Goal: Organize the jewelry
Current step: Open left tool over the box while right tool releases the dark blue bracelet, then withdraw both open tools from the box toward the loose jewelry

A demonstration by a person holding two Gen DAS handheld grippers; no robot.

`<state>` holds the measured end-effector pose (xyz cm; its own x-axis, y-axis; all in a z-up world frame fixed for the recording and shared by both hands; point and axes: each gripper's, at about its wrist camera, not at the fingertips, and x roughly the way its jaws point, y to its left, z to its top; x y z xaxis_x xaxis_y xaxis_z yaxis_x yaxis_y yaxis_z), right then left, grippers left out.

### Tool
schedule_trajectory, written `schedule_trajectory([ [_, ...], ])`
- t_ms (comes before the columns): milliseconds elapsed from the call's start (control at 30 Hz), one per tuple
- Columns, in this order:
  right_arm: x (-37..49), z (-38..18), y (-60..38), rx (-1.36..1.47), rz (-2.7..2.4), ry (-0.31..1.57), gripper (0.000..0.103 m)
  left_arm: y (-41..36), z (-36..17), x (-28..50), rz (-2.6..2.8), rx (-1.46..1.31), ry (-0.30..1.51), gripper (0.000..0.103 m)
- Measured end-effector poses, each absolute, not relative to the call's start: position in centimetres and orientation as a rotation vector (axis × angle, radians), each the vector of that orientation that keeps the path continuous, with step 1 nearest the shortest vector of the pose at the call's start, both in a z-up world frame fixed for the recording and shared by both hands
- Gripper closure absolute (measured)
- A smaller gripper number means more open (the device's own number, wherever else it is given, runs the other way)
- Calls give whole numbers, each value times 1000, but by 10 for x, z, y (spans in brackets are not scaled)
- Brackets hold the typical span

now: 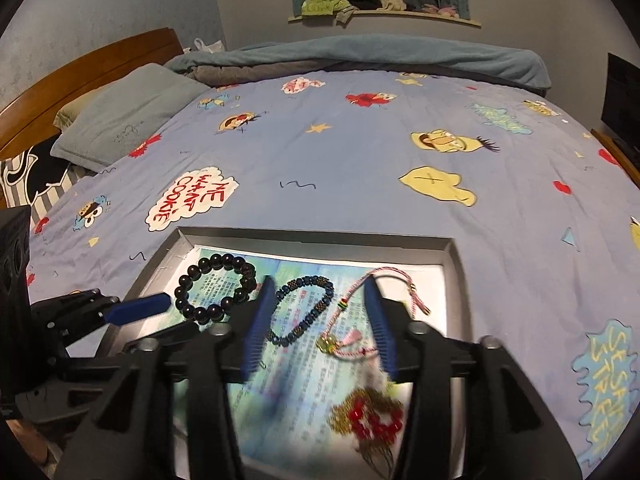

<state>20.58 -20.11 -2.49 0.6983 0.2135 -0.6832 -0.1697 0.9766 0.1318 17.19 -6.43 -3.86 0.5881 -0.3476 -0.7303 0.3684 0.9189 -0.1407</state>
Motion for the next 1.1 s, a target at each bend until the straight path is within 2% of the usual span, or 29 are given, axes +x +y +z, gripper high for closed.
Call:
schedule_trajectory([
  [67,198,-21,-204,61,208,763,47,-60,-33,167,-403,23,832,48],
  [133,189,-17,-206,63,204,759,38,-55,-26,162,-384,21,817,44],
  [533,135,-2,-211,3,192,706,14,-33,12,128,-326,6,730,20],
  [633,120,5,-212,-2,196,684,10,-31,20,118,-332,-1,716,14],
  [733,106,12,-211,-15,195,666,6,-31,28,106,-325,18,695,12],
  [1100,68,23,-222,-13,176,633,6,-20,43,65,-344,6,645,8],
])
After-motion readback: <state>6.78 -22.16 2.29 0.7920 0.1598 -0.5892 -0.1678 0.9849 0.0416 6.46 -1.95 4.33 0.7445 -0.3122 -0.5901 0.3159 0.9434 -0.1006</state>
